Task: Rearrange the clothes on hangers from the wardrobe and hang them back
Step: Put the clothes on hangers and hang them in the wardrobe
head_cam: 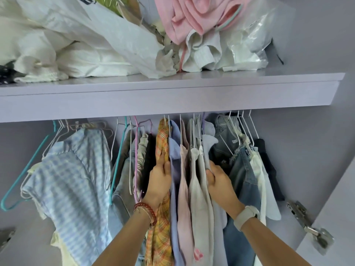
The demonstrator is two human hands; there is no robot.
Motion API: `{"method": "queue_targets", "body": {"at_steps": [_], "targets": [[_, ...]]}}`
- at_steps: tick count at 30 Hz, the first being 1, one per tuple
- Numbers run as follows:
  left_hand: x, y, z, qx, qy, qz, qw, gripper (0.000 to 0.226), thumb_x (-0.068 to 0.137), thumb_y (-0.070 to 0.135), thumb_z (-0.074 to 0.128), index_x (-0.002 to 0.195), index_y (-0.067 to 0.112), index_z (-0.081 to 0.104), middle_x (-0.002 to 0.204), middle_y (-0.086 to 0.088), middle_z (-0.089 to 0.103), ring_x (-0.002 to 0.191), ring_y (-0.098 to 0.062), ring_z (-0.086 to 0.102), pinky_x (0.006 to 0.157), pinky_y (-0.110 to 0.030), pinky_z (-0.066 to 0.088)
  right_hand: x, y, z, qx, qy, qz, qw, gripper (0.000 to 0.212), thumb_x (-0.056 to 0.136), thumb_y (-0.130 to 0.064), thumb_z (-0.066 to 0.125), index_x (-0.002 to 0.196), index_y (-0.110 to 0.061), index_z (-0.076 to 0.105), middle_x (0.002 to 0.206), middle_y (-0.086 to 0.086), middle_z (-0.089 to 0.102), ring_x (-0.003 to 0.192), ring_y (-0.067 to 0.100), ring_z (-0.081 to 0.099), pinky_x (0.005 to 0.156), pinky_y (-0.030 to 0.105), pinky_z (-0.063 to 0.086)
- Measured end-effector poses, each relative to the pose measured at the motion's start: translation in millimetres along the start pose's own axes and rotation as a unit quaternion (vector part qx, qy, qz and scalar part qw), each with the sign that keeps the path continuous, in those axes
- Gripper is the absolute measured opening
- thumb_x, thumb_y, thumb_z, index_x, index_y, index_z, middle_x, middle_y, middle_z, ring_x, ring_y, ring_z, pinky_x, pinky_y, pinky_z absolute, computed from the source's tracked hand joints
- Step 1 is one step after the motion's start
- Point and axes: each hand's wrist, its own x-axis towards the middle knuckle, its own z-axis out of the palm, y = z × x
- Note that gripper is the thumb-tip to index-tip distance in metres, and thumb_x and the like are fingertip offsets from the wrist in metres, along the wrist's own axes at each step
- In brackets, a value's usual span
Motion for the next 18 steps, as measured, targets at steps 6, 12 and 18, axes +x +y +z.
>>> {"method": "queue_targets", "body": {"at_steps": [6, 12, 18], "targets": [[3, 8, 14, -0.001, -0.064, 0.011, 0.998, 0.046, 0.098, 0.012, 0.038, 0.144, 0.009, 0.03, 0.118, -0.02, 0.061, 0.109, -0.033, 0.057, 0.082, -0.02, 0.039, 4, -22, 16, -0.025, -0.058, -0.038, 0.997, 0.046, 0.089, -0.031, 0.026, 0.126, -0.011, 0.047, 0.105, 0.013, 0.055, 0.095, 0.029, 0.056, 0.086, 0.041, 0.046], [3, 14, 14, -0.04, -0.04, -0.001, 0.998, 0.047, 0.099, 0.017, 0.038, 0.144, 0.011, 0.028, 0.131, -0.012, 0.05, 0.121, -0.027, 0.047, 0.088, -0.01, 0.03, -1, -12, 2, -0.045, -0.088, -0.028, 0.995, 0.034, 0.097, -0.024, 0.035, 0.124, -0.01, 0.051, 0.112, 0.006, 0.054, 0.109, 0.024, 0.051, 0.093, 0.04, 0.042], [4, 25, 32, 0.189, 0.022, 0.068, 0.979, 0.073, 0.09, 0.051, 0.042, 0.147, 0.015, 0.014, 0.156, -0.007, 0.004, 0.143, -0.024, -0.002, 0.115, -0.039, 0.006, 6, 27, -50, -0.276, 0.219, -0.021, 0.936, 0.052, 0.084, -0.041, 0.043, 0.119, -0.005, 0.056, 0.119, 0.014, 0.056, 0.114, 0.029, 0.048, 0.093, 0.046, 0.038]]}}
